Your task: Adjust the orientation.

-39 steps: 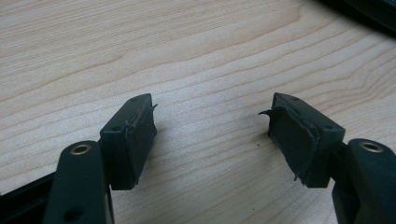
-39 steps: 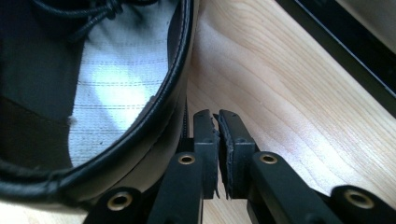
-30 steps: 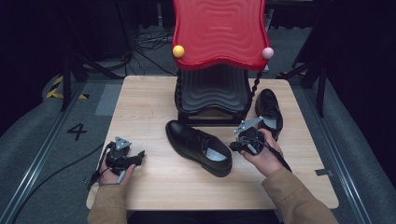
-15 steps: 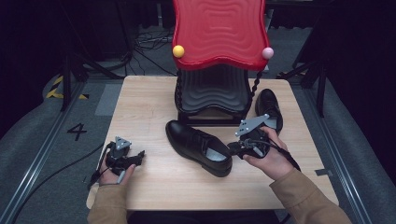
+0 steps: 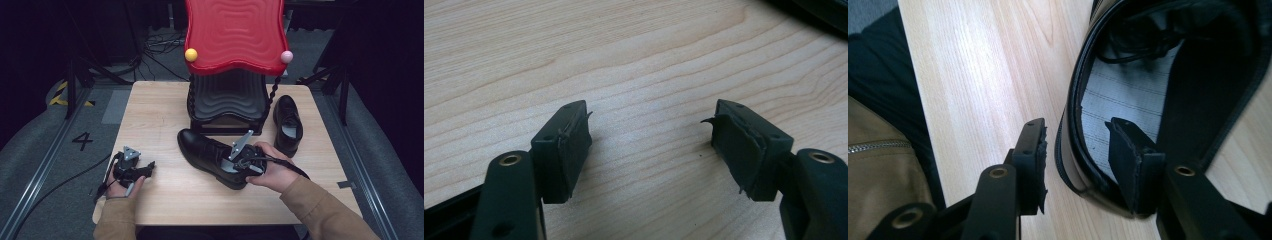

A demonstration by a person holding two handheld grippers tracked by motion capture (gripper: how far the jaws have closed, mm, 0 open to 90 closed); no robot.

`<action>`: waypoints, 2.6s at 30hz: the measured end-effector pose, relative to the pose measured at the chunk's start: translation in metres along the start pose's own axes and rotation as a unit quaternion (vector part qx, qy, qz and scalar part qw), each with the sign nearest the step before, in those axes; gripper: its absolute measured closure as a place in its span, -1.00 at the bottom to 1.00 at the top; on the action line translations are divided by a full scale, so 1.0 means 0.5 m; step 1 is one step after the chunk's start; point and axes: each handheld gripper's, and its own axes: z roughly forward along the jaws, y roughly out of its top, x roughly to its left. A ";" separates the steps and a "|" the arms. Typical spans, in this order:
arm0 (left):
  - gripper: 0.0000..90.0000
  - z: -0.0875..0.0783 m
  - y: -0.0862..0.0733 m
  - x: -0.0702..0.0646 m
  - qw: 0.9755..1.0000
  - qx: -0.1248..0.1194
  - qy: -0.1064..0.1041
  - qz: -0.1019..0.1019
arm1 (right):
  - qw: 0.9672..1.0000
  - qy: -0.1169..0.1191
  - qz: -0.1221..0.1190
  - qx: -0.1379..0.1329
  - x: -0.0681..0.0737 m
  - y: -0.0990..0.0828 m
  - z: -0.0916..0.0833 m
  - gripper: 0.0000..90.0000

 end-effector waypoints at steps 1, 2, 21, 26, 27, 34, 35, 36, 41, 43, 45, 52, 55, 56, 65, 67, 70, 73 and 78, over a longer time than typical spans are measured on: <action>-0.28 0.000 0.000 0.000 1.000 0.000 0.000 0.000 | 1.000 0.001 -0.003 0.009 -0.002 0.002 0.004 0.34; -0.28 0.000 0.000 0.000 1.000 0.000 0.000 0.000 | 1.000 0.001 -0.003 0.009 -0.002 0.002 0.004 0.34; -0.29 0.000 0.000 0.000 1.000 -0.001 0.000 -0.001 | 0.997 0.056 -0.035 0.037 -0.008 0.024 0.046 0.88; -0.29 0.000 0.000 0.000 1.000 0.000 0.000 0.000 | 0.997 0.060 -0.034 0.022 0.015 0.034 0.021 0.87; -0.29 0.000 0.000 0.000 1.000 0.000 0.000 0.000 | 0.997 0.060 -0.031 0.023 0.022 0.033 0.012 0.87; -0.29 0.001 0.001 0.000 1.000 0.001 -0.001 0.000 | 0.999 0.052 -0.006 0.000 0.051 0.006 -0.036 0.87; -0.29 0.001 0.001 0.001 1.000 0.001 -0.001 0.000 | 0.999 0.050 0.001 -0.007 0.055 -0.002 -0.046 0.87; -0.29 0.001 0.001 0.001 1.000 0.000 -0.001 0.001 | 0.999 0.046 0.005 -0.006 0.058 -0.006 -0.051 0.87; -0.29 0.001 0.001 0.001 1.000 0.000 -0.001 0.001 | 0.999 0.018 0.032 -0.003 0.072 -0.031 -0.067 0.86; -0.29 0.001 0.001 0.001 1.000 0.000 -0.001 0.001 | 0.999 0.013 0.050 0.004 0.076 -0.040 -0.068 0.86; -0.29 0.001 0.001 0.001 1.000 0.000 -0.001 0.001 | 0.998 0.013 0.064 0.005 0.078 -0.048 -0.067 0.86; -0.29 0.001 0.001 0.001 1.000 0.000 -0.001 0.001 | 0.994 -0.013 0.103 0.025 0.089 -0.072 -0.050 0.83; -0.29 0.001 0.001 0.001 1.000 0.000 -0.001 0.001 | 0.993 -0.011 0.117 0.023 0.089 -0.079 -0.039 0.83; -0.29 0.001 0.001 0.001 1.000 0.000 -0.001 0.001 | 0.992 -0.014 0.124 0.025 0.091 -0.083 -0.032 0.83; -0.29 0.001 0.001 0.001 1.000 0.000 -0.001 0.001 | 0.990 -0.014 0.133 0.033 0.101 -0.098 -0.004 0.76; -0.29 0.001 0.001 0.001 1.000 0.000 -0.001 0.001 | 0.990 -0.018 0.133 0.034 0.100 -0.097 -0.004 0.69; -0.29 0.001 0.001 0.000 1.000 0.001 -0.001 0.001 | 0.991 -0.022 0.130 0.029 0.097 -0.098 -0.007 0.63; -0.29 0.001 0.001 0.001 1.000 0.000 -0.001 0.001 | 0.991 -0.022 0.129 0.017 0.094 -0.097 -0.020 0.54; -0.29 0.001 0.001 0.001 1.000 0.000 -0.001 0.001 | 0.990 -0.021 0.137 -0.013 0.082 -0.099 -0.058 0.45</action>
